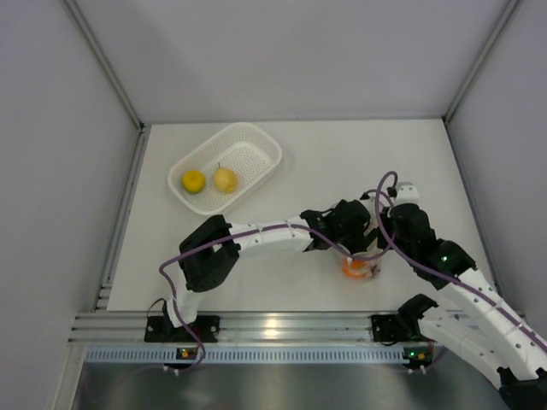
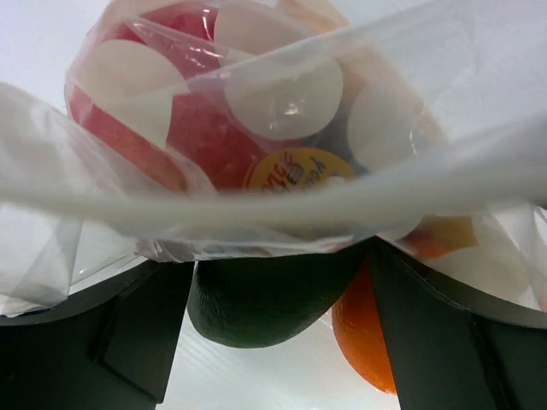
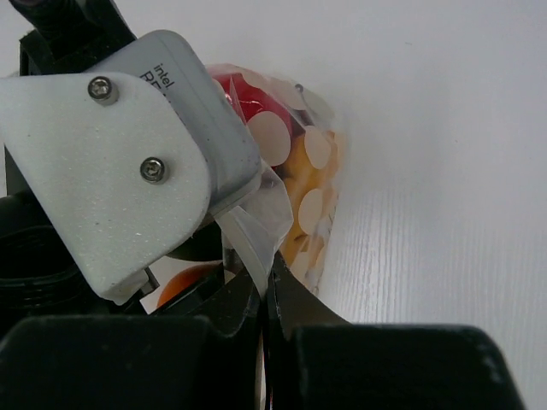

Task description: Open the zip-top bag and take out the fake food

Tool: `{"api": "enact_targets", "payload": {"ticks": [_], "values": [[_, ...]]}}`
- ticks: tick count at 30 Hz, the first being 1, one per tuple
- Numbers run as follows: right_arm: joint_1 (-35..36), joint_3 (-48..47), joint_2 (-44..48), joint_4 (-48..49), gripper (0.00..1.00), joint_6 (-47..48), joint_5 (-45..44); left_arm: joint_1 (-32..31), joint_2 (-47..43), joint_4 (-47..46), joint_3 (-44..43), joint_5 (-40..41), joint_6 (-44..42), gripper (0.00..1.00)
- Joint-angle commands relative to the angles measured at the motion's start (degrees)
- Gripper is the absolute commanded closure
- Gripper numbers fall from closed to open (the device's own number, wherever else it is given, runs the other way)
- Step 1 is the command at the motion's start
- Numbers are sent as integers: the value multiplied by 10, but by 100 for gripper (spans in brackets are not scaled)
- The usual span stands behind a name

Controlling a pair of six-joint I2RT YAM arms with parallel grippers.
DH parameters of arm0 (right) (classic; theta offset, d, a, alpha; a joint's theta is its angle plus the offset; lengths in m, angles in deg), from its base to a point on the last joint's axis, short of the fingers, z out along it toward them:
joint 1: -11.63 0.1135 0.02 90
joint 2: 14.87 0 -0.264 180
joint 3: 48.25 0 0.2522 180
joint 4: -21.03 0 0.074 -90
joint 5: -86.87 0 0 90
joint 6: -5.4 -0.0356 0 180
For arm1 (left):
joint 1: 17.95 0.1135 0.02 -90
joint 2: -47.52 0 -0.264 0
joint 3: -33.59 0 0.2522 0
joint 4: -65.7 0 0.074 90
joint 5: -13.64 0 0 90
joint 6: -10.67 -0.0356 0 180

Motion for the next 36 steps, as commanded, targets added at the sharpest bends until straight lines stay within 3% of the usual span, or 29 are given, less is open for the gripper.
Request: {"api": "enact_targets", "payload": {"ticks": [1,11,14,15,20,21,36], "values": [[8,-9,7,55,100,-3,87,-12,43,-23,-31,-67,-51,11],[4,-14,2,55,100,-1,84,-11,57,-21,-37,-45,-33,20],[3,-10,3,62,100,-2,82,-10,59,-22,-28,-43,-22,41],[3,-9,2,65,100,-2,82,-10,56,-22,-24,-42,-17,56],[2,-17,-8,67,100,4,84,-12,23,-25,-10,-60,27,87],[2,-18,-10,67,100,6,84,-13,9,-26,-7,-60,33,98],[3,-63,-66,81,100,15,83,-42,-122,-32,51,33,88,100]]}}
